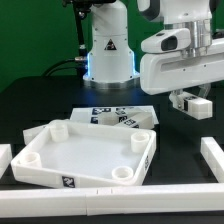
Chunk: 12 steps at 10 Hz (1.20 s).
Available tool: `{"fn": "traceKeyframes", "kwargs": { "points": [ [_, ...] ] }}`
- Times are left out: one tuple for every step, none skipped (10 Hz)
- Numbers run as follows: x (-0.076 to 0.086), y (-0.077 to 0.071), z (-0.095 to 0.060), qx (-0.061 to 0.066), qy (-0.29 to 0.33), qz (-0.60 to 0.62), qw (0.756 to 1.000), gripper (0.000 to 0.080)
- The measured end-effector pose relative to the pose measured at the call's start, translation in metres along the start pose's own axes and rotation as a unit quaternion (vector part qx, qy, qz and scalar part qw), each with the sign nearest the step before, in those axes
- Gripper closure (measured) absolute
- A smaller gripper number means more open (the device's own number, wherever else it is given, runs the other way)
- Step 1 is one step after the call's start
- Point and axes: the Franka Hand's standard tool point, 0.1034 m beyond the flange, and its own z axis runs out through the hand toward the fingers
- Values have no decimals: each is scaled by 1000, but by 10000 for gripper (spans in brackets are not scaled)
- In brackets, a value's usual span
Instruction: Assemble desk
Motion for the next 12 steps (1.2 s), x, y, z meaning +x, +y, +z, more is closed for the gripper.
{"fn": "traceKeyframes", "kwargs": {
  "points": [
    [-10, -15, 13, 7, 1, 41, 999, 528],
    [-23, -34, 30, 12, -6, 68, 998, 528],
    [-27, -41, 38, 14, -1, 80, 997, 528],
    [-29, -39, 43, 14, -3, 91, 996, 528],
    [-29, -46, 44, 15, -6, 83, 996, 528],
    [-29, -46, 44, 15, -6, 78, 997, 500],
    [-29, -45, 44, 15, -6, 78, 997, 500],
    [-29, -46, 44, 15, -6, 76, 997, 325],
    [-30, -45, 42, 14, -13, 71, 997, 188],
    [-27, -41, 29, 11, -23, 59, 998, 188],
    [-18, -28, 10, 9, -28, 47, 998, 158],
    [-9, -9, -9, 8, -38, 22, 999, 152]
  ]
}}
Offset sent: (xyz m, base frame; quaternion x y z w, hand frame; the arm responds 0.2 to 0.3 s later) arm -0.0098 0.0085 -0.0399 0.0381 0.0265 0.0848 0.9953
